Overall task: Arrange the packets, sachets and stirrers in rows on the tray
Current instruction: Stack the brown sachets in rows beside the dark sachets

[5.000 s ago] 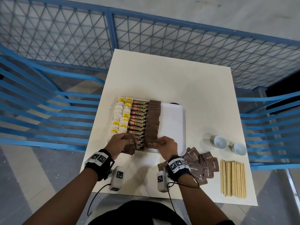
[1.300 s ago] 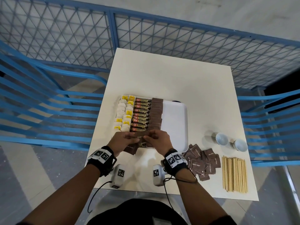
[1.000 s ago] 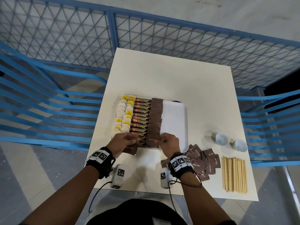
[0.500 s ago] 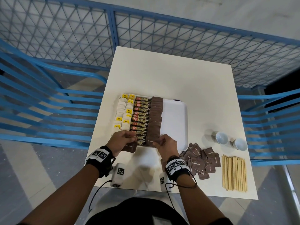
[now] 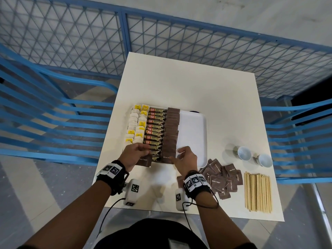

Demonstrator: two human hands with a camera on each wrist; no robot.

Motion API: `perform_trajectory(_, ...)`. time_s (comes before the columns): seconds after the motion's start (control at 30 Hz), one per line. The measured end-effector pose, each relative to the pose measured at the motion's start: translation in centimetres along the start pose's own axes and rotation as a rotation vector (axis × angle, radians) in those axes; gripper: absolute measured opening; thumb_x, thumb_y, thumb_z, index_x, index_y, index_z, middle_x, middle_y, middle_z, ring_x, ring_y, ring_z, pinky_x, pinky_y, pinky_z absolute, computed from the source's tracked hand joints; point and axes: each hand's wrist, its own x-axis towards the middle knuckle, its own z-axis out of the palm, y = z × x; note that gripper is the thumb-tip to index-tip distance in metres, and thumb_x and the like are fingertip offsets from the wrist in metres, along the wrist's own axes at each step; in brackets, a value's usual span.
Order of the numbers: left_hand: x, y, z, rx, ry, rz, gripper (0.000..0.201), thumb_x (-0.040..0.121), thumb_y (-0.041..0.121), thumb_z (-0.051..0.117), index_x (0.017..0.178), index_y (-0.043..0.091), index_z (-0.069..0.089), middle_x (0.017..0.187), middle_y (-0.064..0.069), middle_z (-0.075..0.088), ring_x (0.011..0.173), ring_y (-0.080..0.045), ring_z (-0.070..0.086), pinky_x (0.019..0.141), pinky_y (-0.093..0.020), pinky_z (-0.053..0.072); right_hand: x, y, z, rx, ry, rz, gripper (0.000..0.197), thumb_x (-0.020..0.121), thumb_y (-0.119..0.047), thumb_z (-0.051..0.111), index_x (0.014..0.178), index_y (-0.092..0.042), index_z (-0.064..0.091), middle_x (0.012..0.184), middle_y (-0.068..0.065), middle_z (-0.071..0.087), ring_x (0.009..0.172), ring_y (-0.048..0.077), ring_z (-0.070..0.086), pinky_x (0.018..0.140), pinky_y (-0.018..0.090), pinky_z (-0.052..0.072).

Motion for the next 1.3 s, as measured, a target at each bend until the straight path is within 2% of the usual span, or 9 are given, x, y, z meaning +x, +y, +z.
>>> perform_trajectory(0.1,0.1,0.4,0.5,-0.007,0.009,0.009,0.02,0.088,-0.011,0.067,0.099,0.005,0.07,0.108,-0.016,0.068,0.099,-0.029,0.066,0.098,-0.051,0.054,-0.5,-1.1,-0.1,0.015,0.029,-0.112,0.02,0.083,-0.032,0.076,0.094,-0.024,0.062,0.079,-0.008,0.066,0.076,0.007,0.061,0.068,0.02,0.045)
perform_trajectory(0.3,0.3,2.0,2.7,0.012,0.009,0.091,0.021,0.085,-0.008,0.073,0.098,0.008,0.07,0.097,-0.01,0.071,0.095,-0.025,0.066,0.097,-0.048,0.054,-0.4,-4.5,-0.1,0.009,-0.23,-0.244,0.021,0.085,-0.041,0.075,0.096,-0.023,0.073,0.085,-0.01,0.069,0.075,0.001,0.062,0.064,0.012,0.046)
perform_trajectory(0.43,0.4,3.1,3.9,-0.002,0.019,0.1,0.022,0.083,-0.001,0.078,0.103,0.005,0.07,0.097,-0.012,0.072,0.093,-0.028,0.068,0.09,-0.045,0.056,0.6,-4.6,-0.8,0.115,-0.16,-0.265,0.006,0.083,-0.022,0.079,0.087,-0.022,0.073,0.081,-0.007,0.071,0.074,0.007,0.067,0.069,0.02,0.052)
perform_trajectory(0.53,0.5,3.4,4.1,0.003,0.02,0.09,0.021,0.077,0.015,0.085,0.095,0.006,0.078,0.1,-0.015,0.077,0.102,-0.037,0.071,0.096,-0.049,0.056,1.4,-4.1,-2.0,0.216,-0.112,-0.288,0.016,0.083,-0.018,0.079,0.079,-0.029,0.069,0.081,-0.006,0.074,0.075,0.01,0.07,0.071,0.024,0.056)
perform_trajectory(0.63,0.5,3.7,4.8,0.013,-0.006,0.062,0.023,0.081,0.023,0.084,0.094,0.005,0.078,0.097,-0.014,0.078,0.095,-0.033,0.074,0.087,-0.05,0.06,1.9,-3.8,-3.2,0.225,-0.097,-0.331,0.021,0.085,-0.019,0.076,0.076,-0.035,0.065,0.08,-0.008,0.073,0.075,0.01,0.069,0.07,0.022,0.055)
perform_trajectory(0.77,0.6,4.4,6.8,-0.017,-0.033,0.052,0.034,0.092,0.033,0.072,0.106,0.003,0.075,0.1,-0.015,0.077,0.089,-0.027,0.074,0.076,-0.041,0.061,2.8,-3.3,-4.7,0.281,-0.072,-0.313,0.011,0.087,-0.018,0.073,0.079,-0.021,0.066,0.072,-0.004,0.072,0.064,0.014,0.068,0.063,0.021,0.051)
perform_trajectory(0.97,1.4,4.6,8.7,-0.024,-0.186,0.053,0.032,0.089,0.02,0.075,0.11,-0.005,0.071,0.096,-0.021,0.073,0.078,-0.027,0.068,0.073,-0.038,0.06,5.0,-2.8,-8.0,0.378,-0.039,-0.28,0.009,0.088,-0.012,0.072,0.081,-0.011,0.067,0.071,0.001,0.073,0.054,0.016,0.064,0.059,0.023,0.05)
perform_trajectory(1.1,2.0,4.8,10.4,0.002,-0.109,0.114,0.018,0.085,0.006,0.077,0.102,-0.001,0.074,0.091,-0.018,0.075,0.073,-0.024,0.07,0.068,-0.031,0.061,6.7,-2.5,-9.2,0.367,-0.077,-0.269,0.007,0.088,-0.018,0.074,0.087,-0.013,0.069,0.075,0.0,0.074,0.056,0.015,0.066,0.06,0.02,0.05)
perform_trajectory(1.3,3.5,4.9,11.5,0.103,-0.004,0.132,0.014,0.082,0.013,0.082,0.091,0.004,0.076,0.081,-0.014,0.075,0.066,-0.021,0.065,0.061,-0.03,0.058,9.3,-2.1,-9.9,0.243,-0.195,-0.26,0.016,0.082,-0.02,0.081,0.092,-0.01,0.073,0.071,-0.004,0.071,0.056,0.008,0.065,0.059,0.016,0.05)
